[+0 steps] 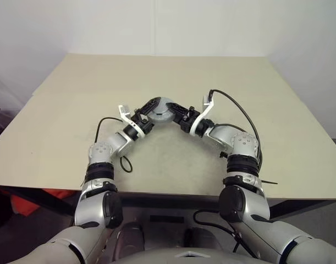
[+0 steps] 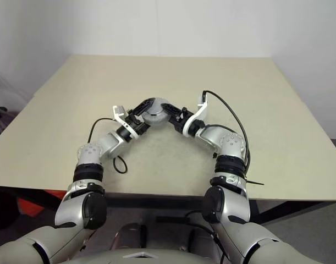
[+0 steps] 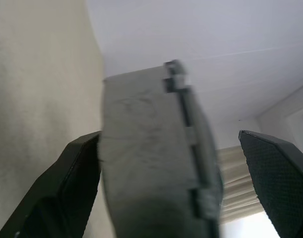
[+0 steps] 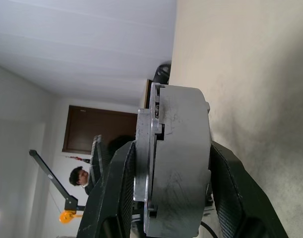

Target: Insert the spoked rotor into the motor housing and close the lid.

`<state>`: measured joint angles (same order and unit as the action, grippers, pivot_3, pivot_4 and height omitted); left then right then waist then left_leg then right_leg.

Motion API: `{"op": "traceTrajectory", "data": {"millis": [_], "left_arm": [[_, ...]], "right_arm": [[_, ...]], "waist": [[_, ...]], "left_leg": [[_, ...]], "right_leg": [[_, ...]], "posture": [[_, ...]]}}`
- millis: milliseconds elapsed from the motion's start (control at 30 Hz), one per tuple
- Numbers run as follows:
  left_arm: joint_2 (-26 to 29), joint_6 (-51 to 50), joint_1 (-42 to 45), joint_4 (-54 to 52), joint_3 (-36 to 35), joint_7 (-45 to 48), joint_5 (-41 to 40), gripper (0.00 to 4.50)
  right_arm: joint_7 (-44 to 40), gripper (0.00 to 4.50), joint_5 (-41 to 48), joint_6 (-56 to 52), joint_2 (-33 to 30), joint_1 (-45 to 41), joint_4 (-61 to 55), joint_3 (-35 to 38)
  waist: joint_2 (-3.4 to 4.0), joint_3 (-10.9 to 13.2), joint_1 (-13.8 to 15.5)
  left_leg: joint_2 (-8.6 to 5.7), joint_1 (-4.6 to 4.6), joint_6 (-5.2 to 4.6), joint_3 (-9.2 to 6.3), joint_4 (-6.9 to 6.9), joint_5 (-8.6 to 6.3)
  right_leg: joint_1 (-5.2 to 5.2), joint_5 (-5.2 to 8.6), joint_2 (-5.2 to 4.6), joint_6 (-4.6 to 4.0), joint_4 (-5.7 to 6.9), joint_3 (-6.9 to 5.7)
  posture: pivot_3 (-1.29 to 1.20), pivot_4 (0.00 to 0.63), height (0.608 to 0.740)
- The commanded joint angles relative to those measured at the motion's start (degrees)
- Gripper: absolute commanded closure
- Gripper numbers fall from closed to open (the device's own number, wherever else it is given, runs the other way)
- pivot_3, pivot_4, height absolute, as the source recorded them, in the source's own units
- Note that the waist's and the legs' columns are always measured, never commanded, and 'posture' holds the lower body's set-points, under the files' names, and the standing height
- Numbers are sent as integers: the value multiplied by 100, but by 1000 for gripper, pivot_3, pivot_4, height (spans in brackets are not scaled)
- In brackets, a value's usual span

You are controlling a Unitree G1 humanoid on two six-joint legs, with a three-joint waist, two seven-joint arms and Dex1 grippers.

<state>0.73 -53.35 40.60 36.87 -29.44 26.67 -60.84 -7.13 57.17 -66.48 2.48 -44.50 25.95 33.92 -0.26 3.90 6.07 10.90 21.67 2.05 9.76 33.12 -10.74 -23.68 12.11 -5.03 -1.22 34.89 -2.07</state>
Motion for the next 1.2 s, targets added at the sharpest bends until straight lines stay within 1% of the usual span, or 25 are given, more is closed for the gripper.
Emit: {"op": "traceTrajectory", "data": {"millis": [33, 67, 167, 200, 400, 467, 500, 533, 567, 633, 700, 833, 967, 1200], "left_arm": [[12, 151, 225, 101, 33, 184, 84, 615], [22, 165, 246, 136, 24, 205, 102, 877], [50, 184, 264, 197, 3, 253, 146, 1952], [57, 186, 260, 204, -1, 259, 155, 2183], [86, 238, 241, 223, -10, 228, 207, 2204], [85, 258, 221, 206, -7, 218, 222, 2205], [85, 270, 211, 201, -7, 217, 233, 2205], [84, 286, 207, 204, -14, 216, 251, 2205], [83, 305, 207, 212, -28, 214, 271, 2205], [83, 326, 201, 227, -60, 222, 310, 2205], [83, 357, 185, 223, -89, 222, 340, 2205], [160, 710, 108, 198, -248, 100, 439, 2205], [403, 1290, -109, 136, -616, -331, 526, 2205], [684, 1553, -533, -191, -999, -859, 450, 2205]], "right_arm": [[-95, 2418, 331, 75, 34, -90, -427, -30], [-100, 2418, 318, 95, 33, -83, -426, -39], [-108, 2418, 305, 144, 30, -69, -411, -56], [-106, 2418, 298, 171, 30, -64, -401, -62], [-140, 2418, 100, 460, 3, -43, -265, -154], [-236, 1715, 78, 543, -27, -16, -243, -193], [-259, 1488, 61, 577, -34, -6, -255, -219], [-276, 1167, 19, 641, -41, 3, -279, -261], [-275, 725, -44, 740, -43, 9, -303, -304], [-136, 101, -307, 1140, -43, -8, -298, -391], [-86, 101, -641, 1615, -69, -3, -283, -536], [53, 101, -915, 2106, -96, -21, -16, -558], [18, 101, -924, 2142, -119, -2, 19, -570], [-46, 101, -890, 2094, -115, -25, 71, -603]], "waist": [[0, 0, 1], [0, 0, 4], [0, 0, 17], [0, 0, 19], [0, 0, 19], [0, 0, 21], [0, 0, 22], [0, 0, 22], [0, 0, 22], [0, 0, 22], [0, 0, 21], [0, 0, 15], [0, 0, -40], [0, 0, -40]], "left_leg": [[0, 0, 0, 0, 0, 0], [0, 1, 0, -1, 0, 0], [0, 1, 0, -3, 2, 0], [-2, 1, -1, -3, 3, 0], [0, -1, -1, -5, 8, 0], [0, -1, -1, -6, 9, 0], [0, -3, -1, -8, 10, 0], [0, -4, -1, -8, 11, 0], [0, -4, -1, -9, 11, 0], [0, -6, -1, -9, 11, 0], [0, -8, -1, -11, 12, 0], [0, -11, -1, -12, 13, 0], [2, -16, -1, -13, 13, 0], [2, -21, -2, -15, 13, -1]], "right_leg": [[0, 0, 0, 0, 0, 0], [0, 0, 0, 0, 0, -1], [2, 0, 0, 0, 0, -2], [2, 0, -1, 0, 1, -1], [7, -1, -1, -4, 4, -3], [8, -2, -1, -4, 4, -3], [11, -2, -1, -4, 4, -4], [13, -2, -1, -5, 4, -4], [13, -2, -1, -4, 4, -5], [15, -2, -1, -4, 4, -5], [19, -2, -1, -4, 4, -7], [23, -2, -1, -5, 4, -7], [26, -1, 0, -5, 5, -8], [34, -1, 0, -7, 4, -10]], "posture": [[0, 0, 740], [0, 0, 740], [0, 0, 740], [0, 0, 740], [0, 0, 740], [0, 0, 740], [0, 0, 740], [0, 0, 740], [0, 0, 740], [0, 0, 740], [0, 0, 740], [0, 0, 740], [0, 0, 740], [0, 0, 740]]}}
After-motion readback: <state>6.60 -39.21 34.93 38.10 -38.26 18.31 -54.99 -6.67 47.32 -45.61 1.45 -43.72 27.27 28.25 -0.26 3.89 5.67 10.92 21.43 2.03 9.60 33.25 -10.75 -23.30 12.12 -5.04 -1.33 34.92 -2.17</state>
